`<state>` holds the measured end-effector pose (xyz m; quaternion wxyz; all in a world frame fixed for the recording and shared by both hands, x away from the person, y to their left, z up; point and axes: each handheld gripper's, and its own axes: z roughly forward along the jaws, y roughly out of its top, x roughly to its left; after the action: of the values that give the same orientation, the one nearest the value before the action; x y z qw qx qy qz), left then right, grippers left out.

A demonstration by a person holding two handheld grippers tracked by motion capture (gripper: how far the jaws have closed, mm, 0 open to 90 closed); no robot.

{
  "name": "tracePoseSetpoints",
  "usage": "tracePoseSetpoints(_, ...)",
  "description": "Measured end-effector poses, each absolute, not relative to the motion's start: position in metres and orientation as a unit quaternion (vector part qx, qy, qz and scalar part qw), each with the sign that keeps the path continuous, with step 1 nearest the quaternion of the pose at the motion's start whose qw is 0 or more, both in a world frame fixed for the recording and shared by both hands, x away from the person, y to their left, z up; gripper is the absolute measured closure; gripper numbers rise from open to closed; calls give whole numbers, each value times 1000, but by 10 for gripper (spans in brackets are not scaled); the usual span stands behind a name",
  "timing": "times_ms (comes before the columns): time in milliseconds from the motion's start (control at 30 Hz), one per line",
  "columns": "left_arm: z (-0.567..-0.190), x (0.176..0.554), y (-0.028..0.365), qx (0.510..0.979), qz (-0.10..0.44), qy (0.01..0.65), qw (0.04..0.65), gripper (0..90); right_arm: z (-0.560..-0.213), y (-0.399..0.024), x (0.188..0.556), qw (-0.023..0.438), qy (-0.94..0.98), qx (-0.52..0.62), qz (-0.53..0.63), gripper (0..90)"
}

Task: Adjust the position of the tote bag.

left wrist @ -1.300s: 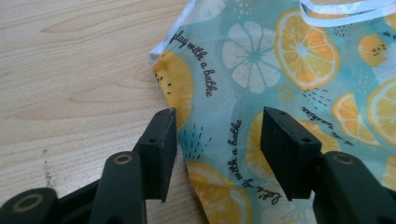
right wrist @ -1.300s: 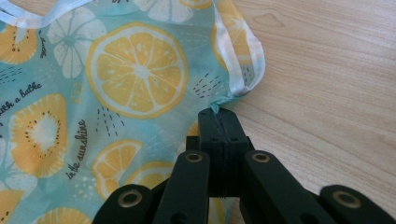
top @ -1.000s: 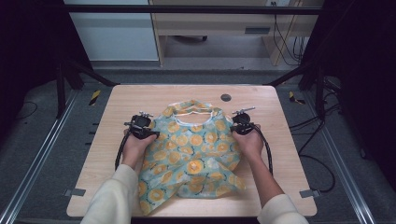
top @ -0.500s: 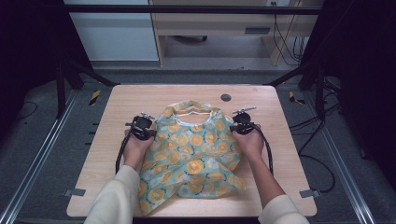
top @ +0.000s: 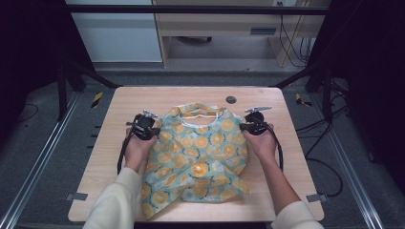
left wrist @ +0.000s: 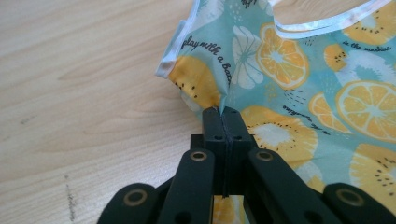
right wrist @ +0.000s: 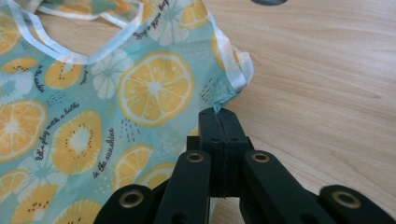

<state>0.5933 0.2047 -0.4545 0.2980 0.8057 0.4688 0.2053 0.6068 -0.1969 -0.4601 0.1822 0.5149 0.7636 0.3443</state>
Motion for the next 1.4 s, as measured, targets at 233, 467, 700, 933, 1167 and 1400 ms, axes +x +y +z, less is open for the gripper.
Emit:
tracePoseSetpoints(233, -442, 592, 202, 808, 219, 456, 301, 900, -452, -208, 602, 195, 763, 502, 357, 900)
tracePoseSetpoints(467, -443, 592, 199, 815, 223, 448, 291, 900, -450, -211, 600, 205, 771, 488, 355, 900)
tracePoseSetpoints(700, -444, 591, 200, 816, 224, 446, 290, 900, -449, -210, 599, 211, 774, 480, 355, 900)
tracePoseSetpoints(933, -439, 587, 200, 819, 237, 434, 289, 900, -446, -211, 597, 215, 774, 474, 361, 900)
tracePoseSetpoints(1167, -426, 577, 201, 818, 255, 417, 304, 900, -436, -215, 587, 225, 774, 456, 378, 900)
tracePoseSetpoints(1400, -410, 561, 204, 816, 274, 396, 320, 900, -421, -219, 567, 242, 776, 427, 396, 900)
